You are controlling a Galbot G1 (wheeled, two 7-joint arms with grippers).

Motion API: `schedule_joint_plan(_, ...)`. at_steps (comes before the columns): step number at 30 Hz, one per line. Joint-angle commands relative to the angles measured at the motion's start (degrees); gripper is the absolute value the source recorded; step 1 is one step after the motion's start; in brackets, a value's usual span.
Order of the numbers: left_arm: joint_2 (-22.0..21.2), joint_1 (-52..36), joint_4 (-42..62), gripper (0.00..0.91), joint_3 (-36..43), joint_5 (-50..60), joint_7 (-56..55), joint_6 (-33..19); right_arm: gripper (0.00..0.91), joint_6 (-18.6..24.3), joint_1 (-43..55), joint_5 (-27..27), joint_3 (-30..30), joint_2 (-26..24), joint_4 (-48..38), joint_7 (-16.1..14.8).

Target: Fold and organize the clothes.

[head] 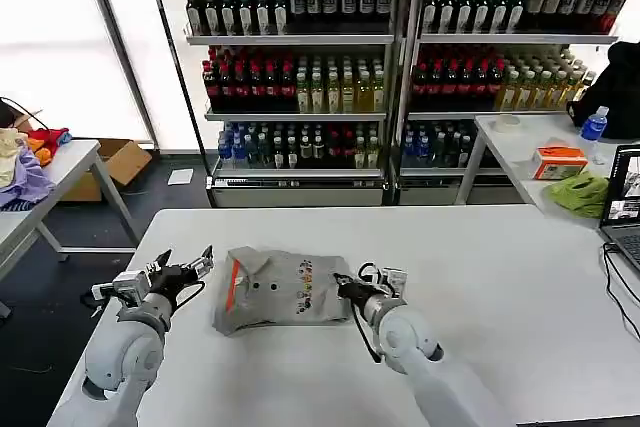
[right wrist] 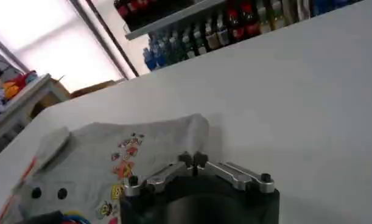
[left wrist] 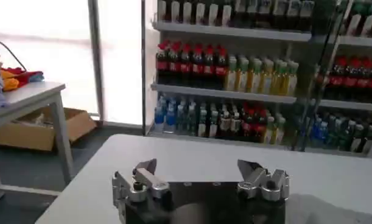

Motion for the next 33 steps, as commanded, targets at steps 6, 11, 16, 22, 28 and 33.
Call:
schedule_joint_plan(6,-0.90,-0.89,-0.10,0.907,0.83,0.15,0.17,-0.01,0.000,-0.89,-10.90,1.18,14.44,-19.27,7.14,-3.21)
schedule_joint_plan(11,-1.05,-0.59,-0.50,0.907,0.62,0.17,0.20,-0.09,0.000,-0.85,-11.49,-1.49,15.75,-20.97,5.85,-3.17)
schedule_joint_plan(16,-1.58,0.05,-0.81,0.907,0.98,0.57,0.43,-0.03,0.000,0.30,-7.87,-5.44,16.57,-20.53,2.97,-7.35)
schedule_joint_plan(22,-1.90,0.60,-1.37,0.907,2.00,1.06,0.51,0.00,0.000,0.95,-3.70,-10.73,14.28,-16.58,-0.34,-7.35)
schedule_joint_plan(28,-1.29,1.40,-1.63,0.907,1.41,1.00,1.27,0.02,0.907,1.72,-6.01,-16.27,16.09,-15.32,2.36,-8.13)
schedule_joint_plan(33,-1.48,1.82,-1.65,0.907,1.53,1.02,1.53,0.01,0.907,3.95,-13.52,-21.39,21.99,-15.20,13.76,-9.16)
